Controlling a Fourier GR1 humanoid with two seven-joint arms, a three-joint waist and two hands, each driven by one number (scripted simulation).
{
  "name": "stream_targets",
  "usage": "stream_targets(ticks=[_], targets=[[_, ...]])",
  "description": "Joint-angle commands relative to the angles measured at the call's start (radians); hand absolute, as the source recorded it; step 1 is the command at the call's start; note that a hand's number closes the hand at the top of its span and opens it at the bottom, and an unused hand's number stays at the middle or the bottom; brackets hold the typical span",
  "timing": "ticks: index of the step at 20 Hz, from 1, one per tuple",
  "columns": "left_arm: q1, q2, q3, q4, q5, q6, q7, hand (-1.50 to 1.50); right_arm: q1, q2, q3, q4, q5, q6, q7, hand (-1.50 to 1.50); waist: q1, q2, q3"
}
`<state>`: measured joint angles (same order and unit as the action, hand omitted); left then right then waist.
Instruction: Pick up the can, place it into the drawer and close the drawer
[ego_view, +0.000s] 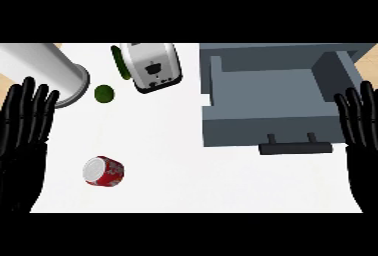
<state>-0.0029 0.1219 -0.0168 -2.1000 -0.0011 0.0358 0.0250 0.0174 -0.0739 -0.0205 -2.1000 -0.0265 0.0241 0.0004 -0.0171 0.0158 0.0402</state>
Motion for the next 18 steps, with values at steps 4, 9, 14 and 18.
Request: stream_targets(ticks=[4,9,14,18], targets=[[0.082,0.032,-0.085,-0.054,0.155,-0.199,-0.098,-1.5,0.01,-0.002,-0.004,0.003,0.039,-0.008,-0.046,-1.5,0.019,-0.018,-0.041],[0.259,0.118,-0.124,-0.051,0.146,-0.249,0.095,-1.5,0.081,0.007,-0.009,0.041,0.066,-0.061,0.168,-1.5,0.032,-0.019,-0.041],[0.3,0.175,-0.013,-0.175,0.266,-0.297,0.195,-1.5,0.143,0.01,-0.01,-0.01,0.054,-0.041,0.165,-1.5,0.019,-0.018,-0.04],[0.346,0.158,0.018,-0.211,0.286,-0.333,0.204,-1.5,0.126,-0.01,-0.049,0.0,0.028,-0.021,0.193,-1.5,0.02,-0.017,-0.04]])
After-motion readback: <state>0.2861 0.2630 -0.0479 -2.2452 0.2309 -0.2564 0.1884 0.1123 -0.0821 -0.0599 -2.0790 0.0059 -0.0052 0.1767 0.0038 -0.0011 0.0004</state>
